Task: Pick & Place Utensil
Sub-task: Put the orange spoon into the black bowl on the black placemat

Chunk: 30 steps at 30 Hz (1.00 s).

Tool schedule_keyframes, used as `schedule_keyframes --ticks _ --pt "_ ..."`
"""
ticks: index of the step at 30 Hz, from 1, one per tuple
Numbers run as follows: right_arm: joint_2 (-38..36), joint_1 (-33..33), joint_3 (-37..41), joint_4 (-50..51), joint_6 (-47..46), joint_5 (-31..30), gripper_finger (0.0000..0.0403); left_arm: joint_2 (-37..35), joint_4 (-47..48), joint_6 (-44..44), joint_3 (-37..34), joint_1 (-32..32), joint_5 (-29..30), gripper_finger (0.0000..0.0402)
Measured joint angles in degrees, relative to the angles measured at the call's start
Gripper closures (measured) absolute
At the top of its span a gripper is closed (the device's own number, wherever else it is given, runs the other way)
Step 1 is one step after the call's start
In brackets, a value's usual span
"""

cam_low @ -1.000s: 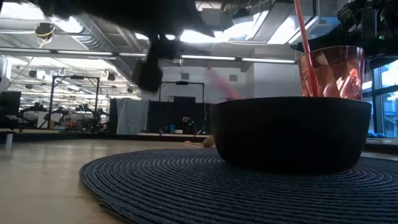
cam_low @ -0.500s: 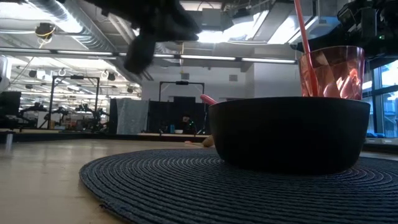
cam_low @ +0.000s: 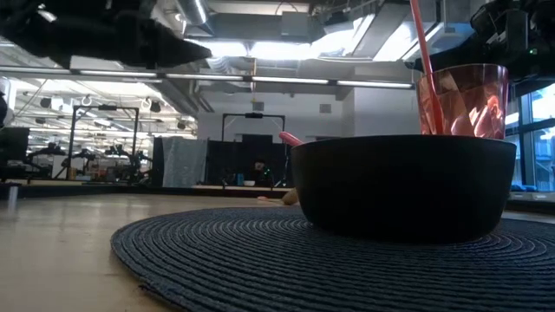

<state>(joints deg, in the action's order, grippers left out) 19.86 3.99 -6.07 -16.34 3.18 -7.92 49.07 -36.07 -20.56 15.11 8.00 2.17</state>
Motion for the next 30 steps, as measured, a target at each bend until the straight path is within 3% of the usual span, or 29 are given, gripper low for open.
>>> schedule_keyframes --ticks 5,12,16,21,25,28,30 --pt "0.0 0.0 0.0 0.3 -0.2 0.8 0.0377 -9.3 -3.7 0.9 -2.7 4.0 0.4 0.04" --pt "0.0 0.0 0.0 1.0 -0.2 4.0 0.0377 -26.5 8.4 2.5 -2.7 4.6 -2.1 0.0399" --pt "0.0 0.0 0.0 0.8 -1.3 4.1 0.0377 -32.7 14.6 5.4 -2.6 4.6 -3.6 0.0401" --pt "0.0 0.0 0.0 0.8 -2.2 4.1 0.0377 -34.4 18.1 5.9 -3.0 4.6 -3.2 0.0399" --pt "0.0 0.0 0.0 0.8 -3.8 4.3 0.0377 -34.3 7.4 6.8 -9.1 4.6 -1.7 0.04" --pt "0.0 0.0 0.0 0.9 -4.1 5.2 0.0377 -34.3 1.0 7.0 -14.5 4.7 3.0 0.0401" --pt "0.0 0.0 0.0 1.2 -4.2 5.2 0.0377 -34.3 3.0 6.3 -14.4 5.0 7.4 0.0399"
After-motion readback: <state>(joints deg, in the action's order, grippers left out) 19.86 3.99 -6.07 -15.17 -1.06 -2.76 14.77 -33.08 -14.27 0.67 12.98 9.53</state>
